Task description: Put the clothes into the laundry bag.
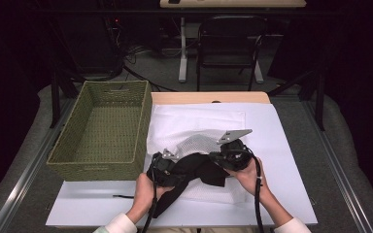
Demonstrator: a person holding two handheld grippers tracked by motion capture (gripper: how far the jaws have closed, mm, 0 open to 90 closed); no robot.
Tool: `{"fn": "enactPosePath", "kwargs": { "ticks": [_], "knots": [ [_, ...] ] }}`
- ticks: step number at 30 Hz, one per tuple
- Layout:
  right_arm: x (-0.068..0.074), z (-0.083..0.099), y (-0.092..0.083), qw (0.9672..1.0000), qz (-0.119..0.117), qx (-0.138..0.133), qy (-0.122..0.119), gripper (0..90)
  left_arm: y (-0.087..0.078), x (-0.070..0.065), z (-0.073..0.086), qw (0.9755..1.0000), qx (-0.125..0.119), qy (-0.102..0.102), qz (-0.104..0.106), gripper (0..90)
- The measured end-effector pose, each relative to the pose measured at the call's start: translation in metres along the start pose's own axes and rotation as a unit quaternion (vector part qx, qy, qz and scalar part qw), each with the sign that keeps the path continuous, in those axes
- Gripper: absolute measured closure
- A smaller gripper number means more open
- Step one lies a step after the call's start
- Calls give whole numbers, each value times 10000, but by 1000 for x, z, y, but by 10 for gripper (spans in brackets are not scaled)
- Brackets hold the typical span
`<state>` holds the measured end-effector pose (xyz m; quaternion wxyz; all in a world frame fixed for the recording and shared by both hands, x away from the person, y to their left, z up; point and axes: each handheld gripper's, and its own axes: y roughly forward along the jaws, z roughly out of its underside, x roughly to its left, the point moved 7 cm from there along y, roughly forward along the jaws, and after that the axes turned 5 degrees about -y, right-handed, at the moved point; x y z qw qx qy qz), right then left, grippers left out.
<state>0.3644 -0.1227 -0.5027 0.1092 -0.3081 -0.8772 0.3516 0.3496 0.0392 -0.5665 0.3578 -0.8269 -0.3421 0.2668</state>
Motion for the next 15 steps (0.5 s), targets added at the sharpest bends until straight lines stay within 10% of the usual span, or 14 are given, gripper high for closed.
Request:
{"fn": "enactPosePath", "kwargs": {
  "ticks": [8, 15],
  "knots": [
    [1, -1, -3, 10000, -52, -45, -12, 883, 17, -5, -21, 9982, -304, -521, -75, 584],
    [-3, 4, -3, 10000, -26, 28, 53, 882, 23, -2, -19, 9993, -185, -313, -117, 460]
  ]
}}
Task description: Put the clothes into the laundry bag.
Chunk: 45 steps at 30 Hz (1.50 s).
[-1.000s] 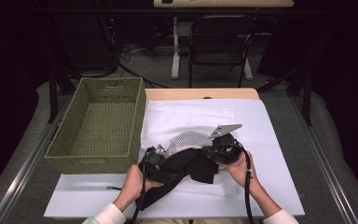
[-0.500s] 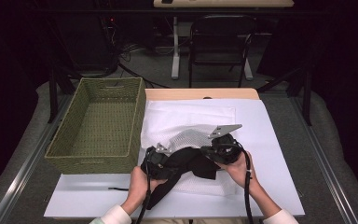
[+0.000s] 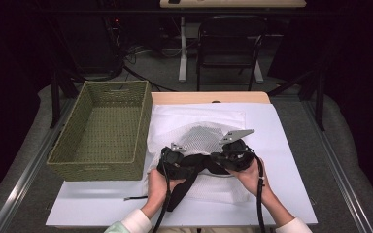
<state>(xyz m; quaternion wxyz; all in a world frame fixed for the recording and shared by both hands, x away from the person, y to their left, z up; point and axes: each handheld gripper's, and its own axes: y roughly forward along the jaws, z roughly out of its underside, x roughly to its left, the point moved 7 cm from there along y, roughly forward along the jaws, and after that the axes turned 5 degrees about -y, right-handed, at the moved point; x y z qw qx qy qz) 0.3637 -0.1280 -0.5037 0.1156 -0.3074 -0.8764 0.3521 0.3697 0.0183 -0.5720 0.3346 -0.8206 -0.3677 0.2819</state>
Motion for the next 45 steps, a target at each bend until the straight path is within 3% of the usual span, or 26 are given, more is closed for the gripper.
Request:
{"fn": "enactPosePath", "kwargs": {
  "ticks": [1, 3, 9, 14, 18, 20, 25, 28, 31, 45],
  "knots": [
    [-1, 0, 0, 10000, 0, -1, 17, 882, -2, -1, 0, 10000, 5, 18, 31, 438],
    [-1, 1, 1, 10000, 13, 18, 3, 882, -9, 0, 3, 9995, 100, 291, -41, 377],
    [-2, 2, 2, 10000, 27, 45, 5, 882, -29, -3, 12, 9967, 223, 777, -22, 266],
    [-2, 2, 3, 10000, 27, 57, 1, 882, -42, 0, 25, 9949, 364, 933, 94, 209],
    [-1, 3, 4, 10000, 14, 69, 5, 881, -37, 4, 38, 9936, 519, 933, 369, 200],
    [-1, 3, 4, 10000, 14, 85, 0, 881, -33, 5, 42, 9938, 532, 891, 403, 230],
    [-1, 4, 6, 9999, 10, 103, -6, 881, -28, 5, 41, 9954, 363, 824, 312, 374],
    [0, 4, 6, 9999, -1, 103, 5, 881, -26, 3, 40, 9957, 264, 844, 289, 515],
    [0, 3, 6, 10000, 0, 91, -15, 881, -25, 1, 36, 9955, 241, 872, 276, 596],
    [3, -1, 4, 10000, -53, 24, -24, 881, -6, -11, 4, 9978, 37, 606, 251, 608]
  ]
}}
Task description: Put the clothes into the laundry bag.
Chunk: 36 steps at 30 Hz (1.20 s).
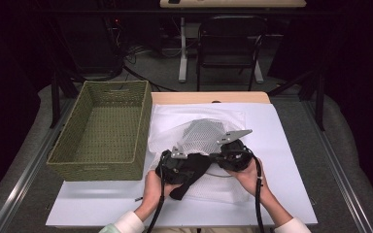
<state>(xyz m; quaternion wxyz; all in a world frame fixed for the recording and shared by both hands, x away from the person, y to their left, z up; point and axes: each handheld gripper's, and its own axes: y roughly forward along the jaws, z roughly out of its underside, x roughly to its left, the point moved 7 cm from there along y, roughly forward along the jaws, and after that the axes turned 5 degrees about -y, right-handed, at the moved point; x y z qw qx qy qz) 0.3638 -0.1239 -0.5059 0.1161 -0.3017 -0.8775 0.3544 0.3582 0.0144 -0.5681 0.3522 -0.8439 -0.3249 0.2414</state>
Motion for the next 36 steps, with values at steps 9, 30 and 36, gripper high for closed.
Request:
{"fn": "enactPosePath", "kwargs": {
  "ticks": [9, 30, 36],
  "knots": [
    [1, 0, 0, 10000, -6, 7, 16, 881, 13, 0, -10, 9997, -99, -122, -173, 587],
    [-2, 2, 0, 10000, 15, 42, 55, 879, -24, -1, 25, 9988, 300, 334, -197, 236],
    [0, 1, 0, 10000, 11, 39, 44, 880, -12, -2, 36, 9992, 295, 240, -84, 408]
  ]
}}
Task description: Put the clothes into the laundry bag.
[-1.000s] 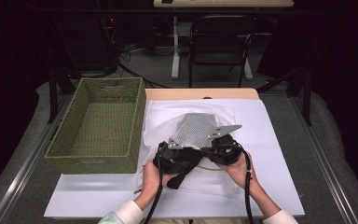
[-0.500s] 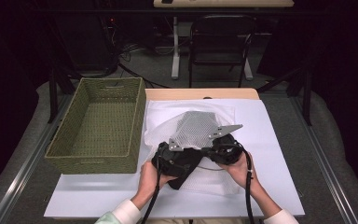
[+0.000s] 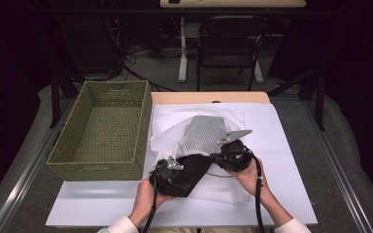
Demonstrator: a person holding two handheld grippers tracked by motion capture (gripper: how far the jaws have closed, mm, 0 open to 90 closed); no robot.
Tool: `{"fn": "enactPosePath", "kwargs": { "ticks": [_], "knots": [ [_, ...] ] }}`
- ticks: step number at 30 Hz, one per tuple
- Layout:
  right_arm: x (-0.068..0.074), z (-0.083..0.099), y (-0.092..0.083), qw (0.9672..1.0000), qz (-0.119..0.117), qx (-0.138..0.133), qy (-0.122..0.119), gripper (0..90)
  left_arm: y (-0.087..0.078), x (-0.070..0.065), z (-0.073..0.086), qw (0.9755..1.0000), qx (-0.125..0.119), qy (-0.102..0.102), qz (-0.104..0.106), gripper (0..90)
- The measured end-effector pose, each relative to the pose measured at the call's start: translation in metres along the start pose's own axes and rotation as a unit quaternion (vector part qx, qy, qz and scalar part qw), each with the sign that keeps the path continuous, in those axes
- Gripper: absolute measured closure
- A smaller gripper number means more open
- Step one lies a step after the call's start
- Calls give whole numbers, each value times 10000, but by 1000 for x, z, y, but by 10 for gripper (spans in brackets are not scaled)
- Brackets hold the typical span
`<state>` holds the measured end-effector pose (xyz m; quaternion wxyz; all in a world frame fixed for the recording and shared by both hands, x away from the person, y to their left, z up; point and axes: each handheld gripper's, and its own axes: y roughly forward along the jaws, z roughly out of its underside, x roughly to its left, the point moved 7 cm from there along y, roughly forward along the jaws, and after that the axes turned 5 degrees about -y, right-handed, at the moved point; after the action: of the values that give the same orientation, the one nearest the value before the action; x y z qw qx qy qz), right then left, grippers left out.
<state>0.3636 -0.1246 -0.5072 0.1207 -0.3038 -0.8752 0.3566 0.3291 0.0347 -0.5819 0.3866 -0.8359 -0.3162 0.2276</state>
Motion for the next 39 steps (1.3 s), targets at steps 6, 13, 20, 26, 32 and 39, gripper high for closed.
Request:
{"fn": "enactPosePath", "kwargs": {
  "ticks": [6, 13, 20, 26, 32, 39],
  "knots": [
    [0, 0, 1, 10000, -13, -8, -12, 880, 6, 7, -4, 9991, -253, -278, 181, 709],
    [1, -2, 0, 10000, 2, -32, -29, 880, 14, 4, -17, 9990, -333, -254, 167, 762],
    [3, -4, -2, 10000, -35, -71, -18, 880, 23, 3, -35, 9986, -466, -225, 98, 762],
    [3, -4, -2, 9999, -69, -79, -1, 880, 31, 4, -46, 9976, -630, -299, -24, 760],
    [4, -4, -1, 9999, -99, -89, -28, 881, 37, 12, -56, 9956, -795, -443, -207, 754],
    [4, -2, 0, 9999, -116, -41, 3, 880, 36, 15, -52, 9969, -669, -404, -115, 680]
  ]
}}
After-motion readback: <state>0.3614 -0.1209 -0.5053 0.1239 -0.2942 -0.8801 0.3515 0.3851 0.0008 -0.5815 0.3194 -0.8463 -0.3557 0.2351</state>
